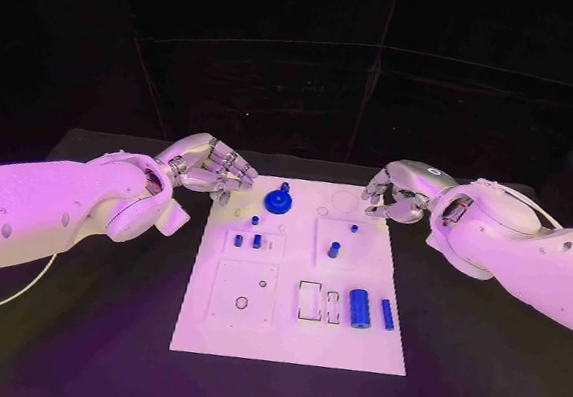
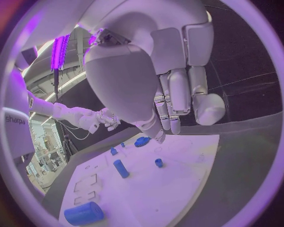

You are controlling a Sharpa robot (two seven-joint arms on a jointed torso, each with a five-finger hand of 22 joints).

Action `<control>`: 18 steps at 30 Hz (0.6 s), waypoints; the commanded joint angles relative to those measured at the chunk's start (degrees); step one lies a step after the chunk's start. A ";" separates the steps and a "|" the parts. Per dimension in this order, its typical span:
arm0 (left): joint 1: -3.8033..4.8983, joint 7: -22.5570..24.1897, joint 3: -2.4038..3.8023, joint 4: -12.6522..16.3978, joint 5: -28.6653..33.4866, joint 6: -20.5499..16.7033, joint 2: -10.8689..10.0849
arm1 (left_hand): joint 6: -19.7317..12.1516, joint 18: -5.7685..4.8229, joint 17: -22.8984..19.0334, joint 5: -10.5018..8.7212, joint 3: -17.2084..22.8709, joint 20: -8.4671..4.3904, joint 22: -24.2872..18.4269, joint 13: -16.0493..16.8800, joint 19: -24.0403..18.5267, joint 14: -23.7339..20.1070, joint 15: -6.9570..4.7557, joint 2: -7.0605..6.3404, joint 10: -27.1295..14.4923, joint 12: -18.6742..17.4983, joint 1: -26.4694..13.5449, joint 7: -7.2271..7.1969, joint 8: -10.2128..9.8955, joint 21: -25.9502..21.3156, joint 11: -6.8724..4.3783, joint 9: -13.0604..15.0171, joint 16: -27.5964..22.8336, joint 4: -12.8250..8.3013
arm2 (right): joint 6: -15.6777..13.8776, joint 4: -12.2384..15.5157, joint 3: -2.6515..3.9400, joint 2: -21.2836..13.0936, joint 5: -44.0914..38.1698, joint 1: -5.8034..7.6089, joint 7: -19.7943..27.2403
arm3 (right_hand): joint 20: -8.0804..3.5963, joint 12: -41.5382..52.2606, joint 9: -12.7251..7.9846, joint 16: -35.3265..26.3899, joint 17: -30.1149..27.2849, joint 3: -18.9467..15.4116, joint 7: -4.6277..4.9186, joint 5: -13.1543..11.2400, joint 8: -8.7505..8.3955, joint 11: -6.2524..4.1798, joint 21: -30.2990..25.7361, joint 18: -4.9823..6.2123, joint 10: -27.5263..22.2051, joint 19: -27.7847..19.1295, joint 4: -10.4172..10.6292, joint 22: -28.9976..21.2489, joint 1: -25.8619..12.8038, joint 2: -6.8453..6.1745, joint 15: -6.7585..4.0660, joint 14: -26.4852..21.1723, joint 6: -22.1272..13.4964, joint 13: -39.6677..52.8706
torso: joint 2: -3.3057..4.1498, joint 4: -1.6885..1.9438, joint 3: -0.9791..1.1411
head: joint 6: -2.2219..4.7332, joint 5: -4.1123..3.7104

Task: Assemble the parts on the task board

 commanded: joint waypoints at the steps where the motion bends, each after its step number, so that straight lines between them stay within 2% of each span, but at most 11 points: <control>1: 0.01 9.62 0.02 1.07 19.11 0.31 -0.30 | 0.36 1.16 -2.14 -0.15 0.07 -0.01 -0.37 -0.04 -0.61 -1.18 0.02 0.55 0.51 0.41 -0.30 -0.15 0.30 -0.57 -0.03 -0.12 -1.45 0.18 | 1.72 0.11 -0.10 0.29 -9.39 -0.45 -1.81 | 0.33 -0.97 -0.10 0.00 -0.02 0.70 0.53 -0.30 -0.62 0.44 0.18 0.35 -0.57 0.27 -0.03 0.13 -0.14 -1.11 0.35 2.32 -0.21 -1.11 | 0.06 -0.06 0.01 | 0.29 -0.35; 5: -0.08 11.23 0.01 1.97 21.31 1.20 -0.49 | 0.37 1.16 -3.18 -0.17 -0.09 0.02 -0.62 -0.04 -0.90 -1.82 0.04 0.56 0.65 0.62 -0.47 -0.13 0.36 -0.94 -0.04 -0.16 -2.19 0.22 | 2.51 -0.06 -0.89 0.66 -10.87 -0.93 -2.15 | 0.63 -2.13 -0.14 -0.12 -0.21 1.25 0.87 -0.46 -1.34 0.90 0.38 0.29 -1.34 0.41 -0.10 0.43 -0.34 -1.72 0.72 2.33 -0.83 -2.55 | 0.04 -0.03 0.04 | 0.16 -0.41; 8: -0.14 12.05 0.01 2.48 22.80 1.49 -0.58 | 0.38 1.15 -3.40 -0.19 -0.19 0.03 -0.72 -0.02 -0.99 -1.98 0.05 0.57 0.76 0.75 -0.55 -0.14 0.39 -1.08 -0.06 -0.18 -2.35 0.24 | 2.88 -0.20 -1.25 1.00 -11.37 -1.25 -2.09 | 0.85 -2.75 -0.13 -0.19 -0.33 1.65 1.08 -0.45 -1.78 1.17 0.53 0.27 -1.80 0.51 -0.22 0.63 -0.40 -2.03 0.92 2.34 -1.19 -3.48 | 0.12 0.00 0.05 | 0.01 -0.40; 11: -0.17 12.59 0.01 2.82 23.74 1.58 -0.68 | 0.39 1.16 -3.52 -0.19 -0.23 0.03 -0.78 0.00 -1.04 -2.07 0.04 0.59 0.87 0.87 -0.54 -0.14 0.41 -1.17 -0.09 -0.19 -2.43 0.21 | 3.15 -0.30 -1.42 1.37 -11.62 -1.58 -1.84 | 0.94 -2.96 -0.10 -0.27 -0.47 2.00 1.13 -0.40 -1.94 1.24 0.66 0.25 -1.84 0.60 -0.35 0.81 -0.28 -2.04 0.98 2.33 -1.23 -3.94 | 0.15 -0.03 0.04 | -0.15 -0.13; 18: -0.20 13.17 0.01 3.13 24.49 1.59 -0.79 | 0.42 1.16 -3.69 -0.19 -0.32 0.03 -0.88 0.04 -1.11 -2.18 0.02 0.61 1.02 1.04 -0.57 -0.16 0.45 -1.29 -0.12 -0.19 -2.53 0.20 | 3.68 -0.56 -1.56 2.13 -11.75 -2.19 -0.79 | 1.02 -3.23 0.00 -0.30 -0.62 3.29 1.04 -0.49 -2.15 1.16 1.00 0.21 -1.40 0.82 -0.82 1.28 0.21 -1.88 0.94 2.36 -0.86 -5.12 | 0.13 -0.03 0.05 | -0.54 -0.14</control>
